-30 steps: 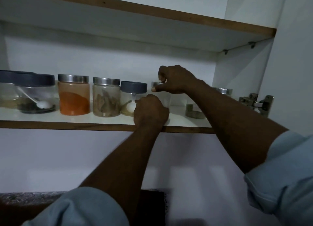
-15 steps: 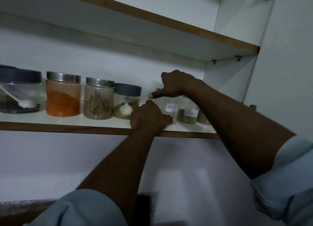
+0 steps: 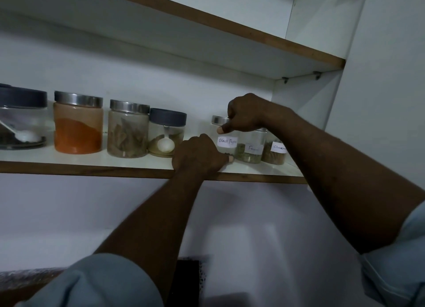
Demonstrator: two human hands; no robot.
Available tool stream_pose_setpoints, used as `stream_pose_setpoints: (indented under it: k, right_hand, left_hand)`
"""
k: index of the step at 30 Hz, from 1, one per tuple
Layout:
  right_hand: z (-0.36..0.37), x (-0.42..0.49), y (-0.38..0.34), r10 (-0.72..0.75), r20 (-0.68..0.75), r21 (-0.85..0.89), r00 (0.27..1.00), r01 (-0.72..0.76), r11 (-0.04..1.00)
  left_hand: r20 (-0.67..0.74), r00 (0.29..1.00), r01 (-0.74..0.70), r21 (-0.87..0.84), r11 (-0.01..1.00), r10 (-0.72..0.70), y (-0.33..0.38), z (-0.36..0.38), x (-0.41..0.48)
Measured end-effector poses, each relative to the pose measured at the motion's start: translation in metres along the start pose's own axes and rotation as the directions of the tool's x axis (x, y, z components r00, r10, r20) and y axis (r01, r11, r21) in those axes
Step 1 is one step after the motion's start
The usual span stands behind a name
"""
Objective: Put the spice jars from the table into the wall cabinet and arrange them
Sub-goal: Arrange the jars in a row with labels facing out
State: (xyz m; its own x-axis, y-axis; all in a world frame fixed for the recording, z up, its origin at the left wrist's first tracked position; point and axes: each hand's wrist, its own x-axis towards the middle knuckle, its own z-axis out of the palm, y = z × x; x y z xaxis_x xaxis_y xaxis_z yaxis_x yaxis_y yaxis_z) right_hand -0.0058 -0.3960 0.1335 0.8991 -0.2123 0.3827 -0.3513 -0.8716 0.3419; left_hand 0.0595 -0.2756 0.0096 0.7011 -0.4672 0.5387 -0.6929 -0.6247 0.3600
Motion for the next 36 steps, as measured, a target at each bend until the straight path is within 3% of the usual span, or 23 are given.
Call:
stream_pose_setpoints:
  k: [11,14,17,23,28,34,36]
  right_hand:
    - [-0.003,-0.019,-0.004,0.075,-0.067,0.118,0.995,-0.067,0.991]
    - [-0.017,-0.019,-0.015,0.034,-0.207,0.227,0.978,0.014,0.974]
    - [-0.030,-0.015,-0.036,-0.069,-0.202,0.322,0.977,0.133,0.937]
    - [-0.017,0.004,-0.097,-0.198,-0.157,0.232,0.968,0.231,0.945]
    - [-0.006,0.016,-0.118,-0.265,-0.062,0.252,0.962,0.271,0.929]
    - [-0.012,0.011,-0.117,-0.157,-0.233,-0.002,0.960,0.161,0.987]
    - [-0.016,0.009,-0.117,-0.151,-0.267,0.002,0.952,0.158,0.987]
  left_hand:
    - [-0.002,1.000,0.007,-0.071,0.997,-0.008,0.001,-0.011,-0.011]
    - [0.051,0.999,-0.001,-0.087,0.996,0.005,-0.013,-0.023,-0.016]
    - [0.016,1.000,0.015,-0.027,1.000,-0.015,-0.040,-0.038,-0.023]
    - [-0.120,0.993,-0.007,-0.181,0.983,-0.015,-0.077,-0.054,-0.037]
    - [-0.299,0.950,0.054,-0.127,0.990,-0.090,-0.073,-0.052,-0.040]
    - [-0.346,0.926,0.105,-0.154,0.982,-0.153,-0.072,-0.048,-0.039]
    - [-0.323,0.936,0.103,-0.127,0.986,-0.140,-0.072,-0.047,-0.037]
